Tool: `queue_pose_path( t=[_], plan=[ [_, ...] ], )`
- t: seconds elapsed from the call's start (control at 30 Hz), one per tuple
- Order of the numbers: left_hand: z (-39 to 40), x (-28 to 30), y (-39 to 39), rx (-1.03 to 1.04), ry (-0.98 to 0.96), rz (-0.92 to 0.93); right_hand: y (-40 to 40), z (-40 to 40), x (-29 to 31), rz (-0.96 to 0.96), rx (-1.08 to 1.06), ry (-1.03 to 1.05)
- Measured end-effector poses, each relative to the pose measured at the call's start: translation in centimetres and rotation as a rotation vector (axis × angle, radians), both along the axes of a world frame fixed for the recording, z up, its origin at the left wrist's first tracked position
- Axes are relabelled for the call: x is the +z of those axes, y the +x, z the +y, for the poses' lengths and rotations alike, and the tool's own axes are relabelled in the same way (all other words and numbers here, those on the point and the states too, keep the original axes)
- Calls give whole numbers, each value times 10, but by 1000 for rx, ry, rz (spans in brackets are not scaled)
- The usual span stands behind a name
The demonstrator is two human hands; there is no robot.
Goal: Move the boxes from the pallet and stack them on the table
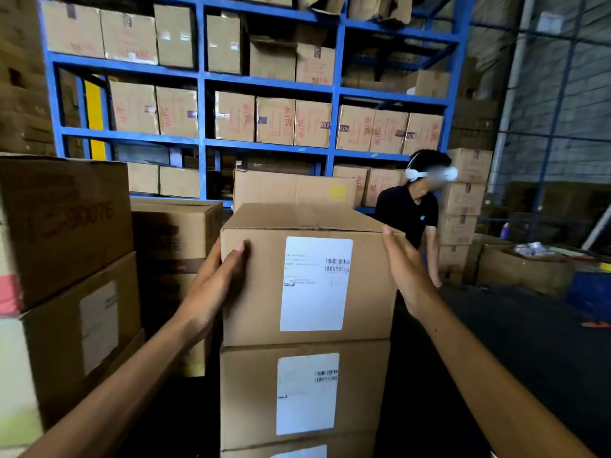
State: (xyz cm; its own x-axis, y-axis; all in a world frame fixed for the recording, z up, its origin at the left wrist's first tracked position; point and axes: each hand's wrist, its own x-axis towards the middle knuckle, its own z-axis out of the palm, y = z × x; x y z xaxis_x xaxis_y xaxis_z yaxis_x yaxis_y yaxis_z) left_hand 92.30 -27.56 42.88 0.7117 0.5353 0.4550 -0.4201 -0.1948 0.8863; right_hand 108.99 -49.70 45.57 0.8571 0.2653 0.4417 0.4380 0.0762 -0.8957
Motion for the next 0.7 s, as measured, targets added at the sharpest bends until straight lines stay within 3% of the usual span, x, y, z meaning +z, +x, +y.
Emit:
queue_pose_path(
  t=[0.13, 0.43, 0.7],
  plan=[
    [-3, -42, -16, 32, -47, 103, -1, -11, -46, 135, 44, -46],
    [-36, -158, -46, 35, -442, 479, -29, -36, -190, 623, 88, -193],
    [-36, -197, -42, 94, -501, 540, -56, -28, -224, 562, 117, -139]
  ],
)
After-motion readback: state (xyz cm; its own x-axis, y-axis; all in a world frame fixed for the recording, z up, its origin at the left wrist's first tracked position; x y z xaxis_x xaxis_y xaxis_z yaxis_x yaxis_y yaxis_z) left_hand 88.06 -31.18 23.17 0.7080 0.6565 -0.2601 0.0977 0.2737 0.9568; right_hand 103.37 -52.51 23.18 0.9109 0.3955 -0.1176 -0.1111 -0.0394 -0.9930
